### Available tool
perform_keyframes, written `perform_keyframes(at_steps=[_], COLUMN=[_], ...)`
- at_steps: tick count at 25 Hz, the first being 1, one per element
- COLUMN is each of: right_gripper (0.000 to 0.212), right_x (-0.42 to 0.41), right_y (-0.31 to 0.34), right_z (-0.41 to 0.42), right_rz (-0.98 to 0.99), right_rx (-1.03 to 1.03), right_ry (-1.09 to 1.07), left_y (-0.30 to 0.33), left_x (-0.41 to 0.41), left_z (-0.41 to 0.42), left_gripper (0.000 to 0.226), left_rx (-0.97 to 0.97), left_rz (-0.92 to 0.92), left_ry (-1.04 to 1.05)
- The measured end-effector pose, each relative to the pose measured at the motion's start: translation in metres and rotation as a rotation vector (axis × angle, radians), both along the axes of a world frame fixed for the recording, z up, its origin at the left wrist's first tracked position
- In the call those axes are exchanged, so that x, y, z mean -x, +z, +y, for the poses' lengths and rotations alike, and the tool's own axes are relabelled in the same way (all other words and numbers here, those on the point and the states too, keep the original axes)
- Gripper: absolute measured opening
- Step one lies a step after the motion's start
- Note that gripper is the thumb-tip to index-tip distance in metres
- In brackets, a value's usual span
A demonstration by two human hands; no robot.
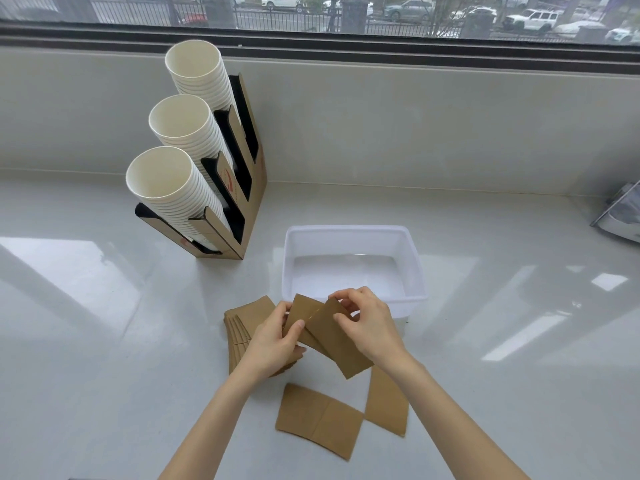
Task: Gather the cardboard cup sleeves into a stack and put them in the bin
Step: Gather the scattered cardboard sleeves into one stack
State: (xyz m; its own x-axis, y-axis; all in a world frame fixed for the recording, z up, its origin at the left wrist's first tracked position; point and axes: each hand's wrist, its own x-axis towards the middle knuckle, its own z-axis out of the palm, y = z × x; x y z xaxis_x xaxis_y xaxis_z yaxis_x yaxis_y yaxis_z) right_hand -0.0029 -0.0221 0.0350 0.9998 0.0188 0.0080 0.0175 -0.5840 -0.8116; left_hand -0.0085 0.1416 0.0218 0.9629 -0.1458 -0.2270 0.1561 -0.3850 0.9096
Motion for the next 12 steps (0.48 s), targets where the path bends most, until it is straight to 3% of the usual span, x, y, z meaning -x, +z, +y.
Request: perform_keyframes(at_steps=[12], right_gripper=[0.03], right_x=[-0.002], right_y=[-0.003], right_z=[0.012], right_rz=[0.002], right_rx=[0.044], right_ry=[0.065], left_y=[0.007], left_x=[0.0], left_z=[-0.006], left_gripper=[0.018], left_rx=[-0.002], left_rz=[0.009], left_ry=[-0.067])
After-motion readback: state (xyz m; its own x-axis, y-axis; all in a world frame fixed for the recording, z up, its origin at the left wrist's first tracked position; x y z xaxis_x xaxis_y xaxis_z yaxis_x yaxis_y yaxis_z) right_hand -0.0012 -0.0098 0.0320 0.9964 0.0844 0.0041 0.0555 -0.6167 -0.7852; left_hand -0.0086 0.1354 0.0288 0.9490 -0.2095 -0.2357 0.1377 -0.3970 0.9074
